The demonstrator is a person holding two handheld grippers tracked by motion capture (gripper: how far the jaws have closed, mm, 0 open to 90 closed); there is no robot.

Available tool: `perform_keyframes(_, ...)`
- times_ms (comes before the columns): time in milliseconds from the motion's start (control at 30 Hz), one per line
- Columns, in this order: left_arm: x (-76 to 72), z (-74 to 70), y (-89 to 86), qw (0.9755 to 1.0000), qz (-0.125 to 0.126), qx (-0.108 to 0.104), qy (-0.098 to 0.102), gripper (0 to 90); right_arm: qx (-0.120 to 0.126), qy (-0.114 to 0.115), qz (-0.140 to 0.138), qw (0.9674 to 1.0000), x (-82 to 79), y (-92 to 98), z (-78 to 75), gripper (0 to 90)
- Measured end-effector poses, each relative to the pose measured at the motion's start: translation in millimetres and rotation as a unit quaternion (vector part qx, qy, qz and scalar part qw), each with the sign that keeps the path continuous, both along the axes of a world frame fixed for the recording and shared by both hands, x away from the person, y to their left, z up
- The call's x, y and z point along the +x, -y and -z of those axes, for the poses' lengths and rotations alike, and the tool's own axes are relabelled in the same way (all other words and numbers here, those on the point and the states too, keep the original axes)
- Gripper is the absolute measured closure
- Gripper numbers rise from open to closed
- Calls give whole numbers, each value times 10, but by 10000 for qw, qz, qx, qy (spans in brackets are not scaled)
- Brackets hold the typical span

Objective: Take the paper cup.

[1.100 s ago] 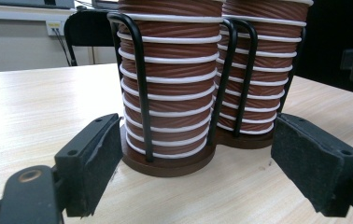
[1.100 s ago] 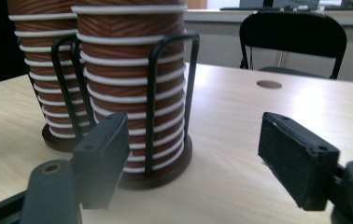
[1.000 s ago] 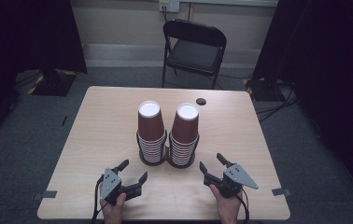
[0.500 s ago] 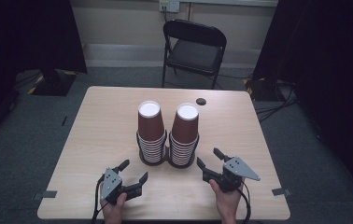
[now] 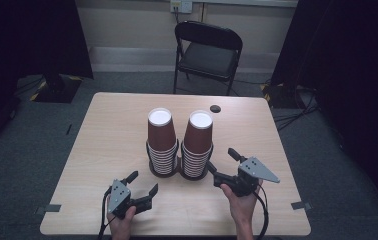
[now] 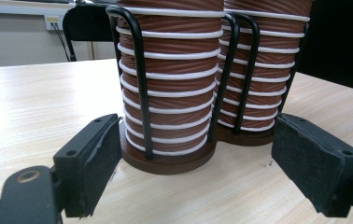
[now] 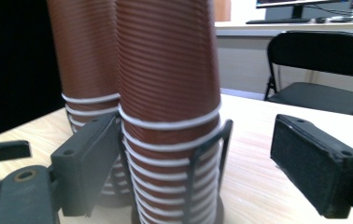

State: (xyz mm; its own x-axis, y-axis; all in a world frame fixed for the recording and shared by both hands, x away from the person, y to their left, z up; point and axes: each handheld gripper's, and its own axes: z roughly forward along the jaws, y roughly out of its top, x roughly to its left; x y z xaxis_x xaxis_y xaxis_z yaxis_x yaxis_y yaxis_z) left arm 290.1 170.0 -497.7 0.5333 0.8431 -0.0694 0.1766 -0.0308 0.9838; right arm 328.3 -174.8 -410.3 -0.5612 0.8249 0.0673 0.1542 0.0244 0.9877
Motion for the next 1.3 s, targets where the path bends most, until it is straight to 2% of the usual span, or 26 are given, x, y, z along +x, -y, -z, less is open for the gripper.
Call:
perform_keyframes(200, -3, 0, 4, 10000, -41, 9, 7, 159, 74, 83, -206, 9997, 68, -56, -131, 134)
perform_keyframes(233, -2, 1, 0, 10000, -46, -20, 1, 159, 97, 110, -283, 9995, 104, -89, -189, 132)
perform_keyframes(433, -3, 0, 6, 9999, -109, 13, -1, 161, -48, 153, -389, 9991, 219, -184, -318, 131)
perform_keyframes(700, -7, 0, 12, 10000, -62, 26, 22, 160, -43, 177, -502, 9986, 373, -255, -484, 132)
perform_keyframes(967, -7, 1, 8, 10000, -30, 11, 30, 156, -16, 92, -554, 9984, 558, -341, -533, 128)
perform_keyframes(1067, -10, 1, 2, 10000, 10, 19, 47, 154, -41, 83, -603, 9981, 593, -372, -535, 128)
perform_keyframes(1100, -13, 3, 1, 10000, 75, -35, 52, 154, -59, 52, -650, 9979, 625, -405, -532, 128)
perform_keyframes(1300, -9, 3, 2, 9999, 102, -18, 54, 153, -119, -47, -669, 9977, 721, -478, -499, 121)
